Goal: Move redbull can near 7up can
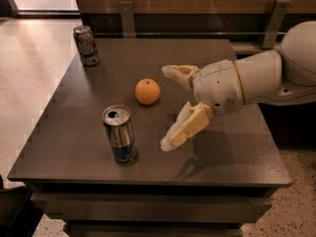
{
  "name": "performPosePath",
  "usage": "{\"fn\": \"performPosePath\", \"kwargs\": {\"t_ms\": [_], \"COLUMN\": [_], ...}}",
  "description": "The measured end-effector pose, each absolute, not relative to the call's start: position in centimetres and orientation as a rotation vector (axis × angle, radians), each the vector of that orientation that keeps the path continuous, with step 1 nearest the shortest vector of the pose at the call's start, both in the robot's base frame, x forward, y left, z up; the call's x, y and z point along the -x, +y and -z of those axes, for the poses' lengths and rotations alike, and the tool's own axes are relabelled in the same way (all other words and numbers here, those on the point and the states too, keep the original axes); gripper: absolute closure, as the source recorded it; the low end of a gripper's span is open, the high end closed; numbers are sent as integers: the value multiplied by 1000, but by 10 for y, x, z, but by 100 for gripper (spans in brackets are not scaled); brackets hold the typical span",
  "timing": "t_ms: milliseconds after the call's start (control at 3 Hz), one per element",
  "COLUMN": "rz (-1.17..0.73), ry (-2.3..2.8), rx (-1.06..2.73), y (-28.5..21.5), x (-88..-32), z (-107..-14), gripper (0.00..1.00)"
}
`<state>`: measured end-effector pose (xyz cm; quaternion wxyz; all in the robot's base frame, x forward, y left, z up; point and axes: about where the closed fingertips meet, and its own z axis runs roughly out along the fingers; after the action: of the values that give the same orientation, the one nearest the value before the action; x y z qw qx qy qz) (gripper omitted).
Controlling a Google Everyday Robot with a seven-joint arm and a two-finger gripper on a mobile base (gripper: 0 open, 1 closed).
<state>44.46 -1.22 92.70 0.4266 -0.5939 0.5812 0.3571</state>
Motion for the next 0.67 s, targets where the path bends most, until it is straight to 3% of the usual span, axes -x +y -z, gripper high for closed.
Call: {"fn": "performPosePath", "kwargs": {"t_ms": [667], "rz": [-963], "ry": [1340], "rx": [1446], "y": [14], "x": [-446], "z": [-904], "gripper": [0]}}
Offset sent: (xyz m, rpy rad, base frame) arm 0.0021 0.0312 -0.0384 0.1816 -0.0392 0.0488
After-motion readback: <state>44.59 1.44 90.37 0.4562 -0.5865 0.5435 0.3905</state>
